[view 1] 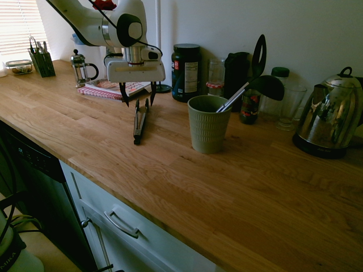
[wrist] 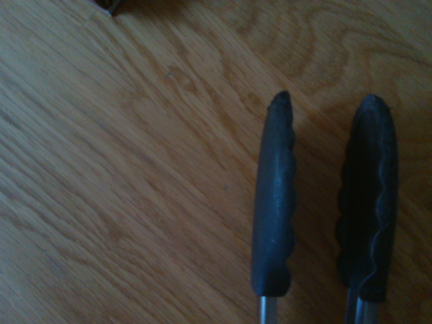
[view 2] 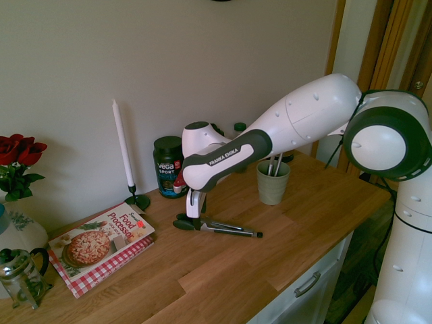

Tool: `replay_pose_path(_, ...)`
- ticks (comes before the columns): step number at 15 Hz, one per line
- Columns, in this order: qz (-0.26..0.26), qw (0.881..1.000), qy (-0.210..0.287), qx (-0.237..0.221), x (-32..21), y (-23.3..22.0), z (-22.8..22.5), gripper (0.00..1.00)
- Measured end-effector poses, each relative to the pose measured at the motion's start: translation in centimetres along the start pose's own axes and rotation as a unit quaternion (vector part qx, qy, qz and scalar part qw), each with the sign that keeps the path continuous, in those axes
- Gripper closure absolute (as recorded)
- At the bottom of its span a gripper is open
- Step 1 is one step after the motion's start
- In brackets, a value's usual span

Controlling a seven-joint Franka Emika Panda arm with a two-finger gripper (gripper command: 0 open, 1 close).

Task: Put the tongs back in the holder

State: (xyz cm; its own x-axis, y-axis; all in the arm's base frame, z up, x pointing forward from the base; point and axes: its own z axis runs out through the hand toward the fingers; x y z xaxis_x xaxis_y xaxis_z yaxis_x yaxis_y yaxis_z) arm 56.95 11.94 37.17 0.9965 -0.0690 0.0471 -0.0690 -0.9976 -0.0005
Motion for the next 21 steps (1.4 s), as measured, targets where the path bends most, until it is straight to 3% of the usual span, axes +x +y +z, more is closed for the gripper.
replay_pose_path(14,-0.018,0.999,-0.036,-0.036,-3.8,-2.4,-0.5,0.00)
replay_pose_path(18,0.006,1.000,-0.010,-0.017,-4.3,-2.4,1.5,0.00)
replay_pose_path(19,0.009,1.000,-0.007,-0.016,-4.3,-2.3,2.0,1.00)
replay_pose_path(21,0.016,1.000,-0.008,-0.015,-4.3,-2.2,2.7,1.00)
